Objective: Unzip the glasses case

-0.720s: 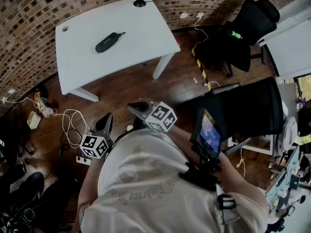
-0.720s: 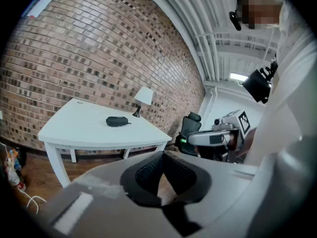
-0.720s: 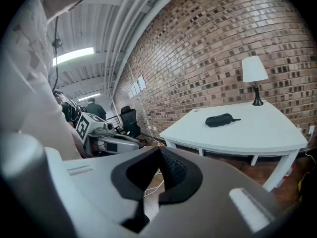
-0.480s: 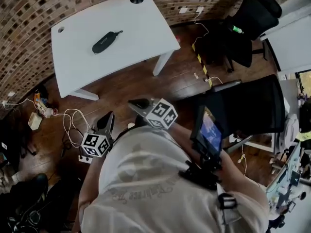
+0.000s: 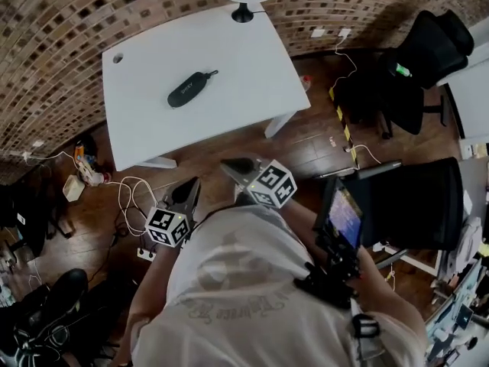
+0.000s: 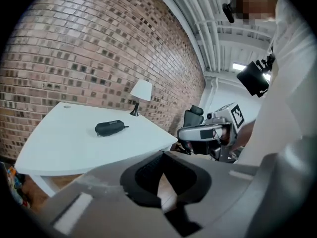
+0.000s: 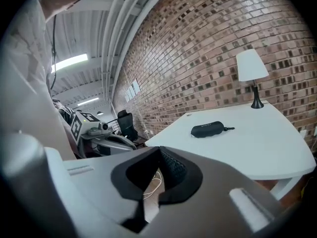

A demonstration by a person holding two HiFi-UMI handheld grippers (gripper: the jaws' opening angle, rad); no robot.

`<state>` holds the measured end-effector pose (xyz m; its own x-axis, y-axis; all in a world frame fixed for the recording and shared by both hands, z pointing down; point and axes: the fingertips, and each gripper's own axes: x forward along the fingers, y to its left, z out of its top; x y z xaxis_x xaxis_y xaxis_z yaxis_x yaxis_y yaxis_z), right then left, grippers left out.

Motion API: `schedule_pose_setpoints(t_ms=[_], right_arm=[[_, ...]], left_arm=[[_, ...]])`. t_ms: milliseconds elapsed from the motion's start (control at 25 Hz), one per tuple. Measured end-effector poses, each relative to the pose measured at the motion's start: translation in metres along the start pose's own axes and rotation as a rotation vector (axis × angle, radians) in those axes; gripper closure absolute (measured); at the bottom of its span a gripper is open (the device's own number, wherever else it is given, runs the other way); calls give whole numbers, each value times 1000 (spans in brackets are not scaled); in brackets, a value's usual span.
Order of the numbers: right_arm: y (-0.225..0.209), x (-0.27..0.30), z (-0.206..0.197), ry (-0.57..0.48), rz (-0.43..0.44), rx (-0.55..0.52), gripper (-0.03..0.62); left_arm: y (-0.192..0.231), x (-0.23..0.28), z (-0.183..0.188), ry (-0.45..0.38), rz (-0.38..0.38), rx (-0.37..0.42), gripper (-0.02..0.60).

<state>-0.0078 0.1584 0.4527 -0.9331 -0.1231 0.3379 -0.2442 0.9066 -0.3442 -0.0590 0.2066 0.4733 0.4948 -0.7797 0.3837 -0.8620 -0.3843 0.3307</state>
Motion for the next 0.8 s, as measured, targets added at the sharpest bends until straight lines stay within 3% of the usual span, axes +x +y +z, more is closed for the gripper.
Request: schedule_pose_setpoints(t_ms=[480, 600, 800], right_arm=[[-99, 4, 31, -32, -14, 20, 586], [-112, 5, 33, -25, -5, 32, 586], [-122, 18, 35, -31, 10, 73, 586]], left_arm=[[47, 75, 53, 25, 38, 33, 575], [51, 89, 66, 21, 48, 31, 575], [64, 92, 63, 81, 64, 17, 575]])
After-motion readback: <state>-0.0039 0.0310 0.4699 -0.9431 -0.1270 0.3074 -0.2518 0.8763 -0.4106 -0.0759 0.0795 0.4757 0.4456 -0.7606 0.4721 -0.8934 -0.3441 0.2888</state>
